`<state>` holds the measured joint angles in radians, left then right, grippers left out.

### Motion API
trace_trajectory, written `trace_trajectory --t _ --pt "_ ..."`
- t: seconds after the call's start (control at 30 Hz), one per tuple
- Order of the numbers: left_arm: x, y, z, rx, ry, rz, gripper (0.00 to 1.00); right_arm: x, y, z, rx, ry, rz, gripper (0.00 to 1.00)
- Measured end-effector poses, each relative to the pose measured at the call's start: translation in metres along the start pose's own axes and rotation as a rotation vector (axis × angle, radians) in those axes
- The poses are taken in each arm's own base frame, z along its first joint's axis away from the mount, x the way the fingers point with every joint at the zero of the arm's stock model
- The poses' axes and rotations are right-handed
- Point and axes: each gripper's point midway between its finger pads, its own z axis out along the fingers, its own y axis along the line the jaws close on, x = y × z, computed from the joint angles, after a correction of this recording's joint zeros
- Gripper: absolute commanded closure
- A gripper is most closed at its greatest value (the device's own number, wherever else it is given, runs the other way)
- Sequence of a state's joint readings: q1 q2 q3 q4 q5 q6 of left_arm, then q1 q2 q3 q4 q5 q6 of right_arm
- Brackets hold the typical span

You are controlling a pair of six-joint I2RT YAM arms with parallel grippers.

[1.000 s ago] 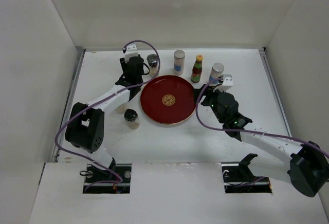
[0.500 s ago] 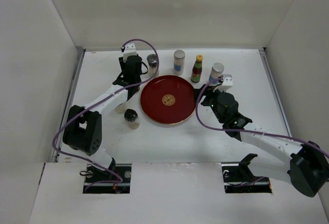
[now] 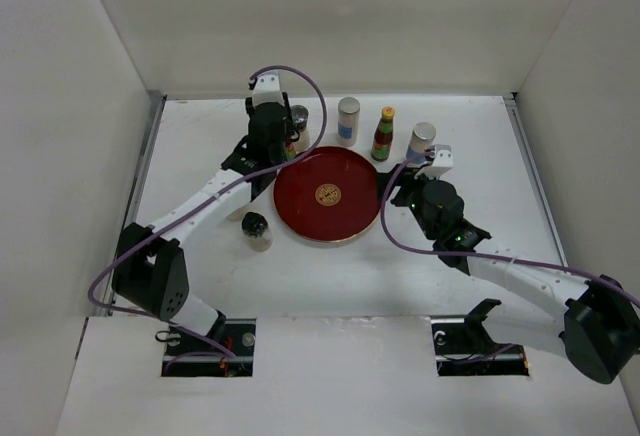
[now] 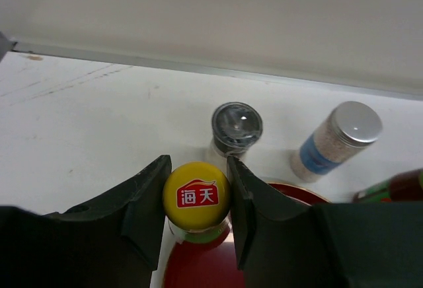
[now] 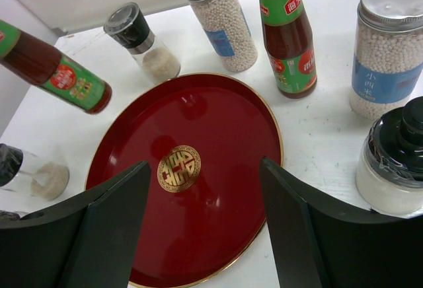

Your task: Organize the condiment bottles

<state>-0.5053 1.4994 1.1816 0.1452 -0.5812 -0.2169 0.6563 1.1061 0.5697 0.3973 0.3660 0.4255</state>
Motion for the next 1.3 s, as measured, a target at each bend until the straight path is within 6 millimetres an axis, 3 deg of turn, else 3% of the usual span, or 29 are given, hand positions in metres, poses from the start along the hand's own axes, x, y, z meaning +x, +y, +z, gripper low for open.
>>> trace_trajectory --t 0.2,0.57,0.67,0.73,0.87,1.03,1.1,1.23,1.3 --pt "0.016 -0.031 0.011 0.067 0.037 -0.008 0.83 -0.001 0.0 0.0 -0.001 -0.001 0.001 0.27" --pt "0.084 -0.061 0.04 0.116 0.149 0.028 0.83 -0.002 0.001 -0.001 -0.002 -0.006 0.003 0.27" --pt "0.083 -0.067 0.044 0.13 0.13 0.014 0.82 -0.002 0.001 -0.001 -0.002 -0.006 0.003 0.26" --pt "0.084 -0.071 0.044 0.139 0.127 0.01 0.76 -0.002 0.001 -0.001 -0.002 -0.006 0.003 0.24" --pt "0.083 -0.08 0.043 0.159 0.111 -0.001 0.49 -0.002 0.001 -0.001 -0.002 -0.005 0.003 0.14" --pt "0.068 -0.088 0.038 0.178 0.045 -0.056 0.21 0.002 -0.003 0.002 0.008 0.005 -0.002 0.13" --pt "0.068 -0.083 0.031 0.176 0.037 -0.067 0.15 0.005 -0.005 0.003 0.015 0.012 -0.007 0.18" --pt "0.062 -0.07 0.012 0.178 0.017 -0.103 0.14 0.004 -0.005 0.008 0.022 0.016 -0.015 0.53" --pt "0.055 -0.062 -0.002 0.182 -0.002 -0.131 0.15 -0.002 -0.004 0.013 0.028 0.012 -0.015 0.61"
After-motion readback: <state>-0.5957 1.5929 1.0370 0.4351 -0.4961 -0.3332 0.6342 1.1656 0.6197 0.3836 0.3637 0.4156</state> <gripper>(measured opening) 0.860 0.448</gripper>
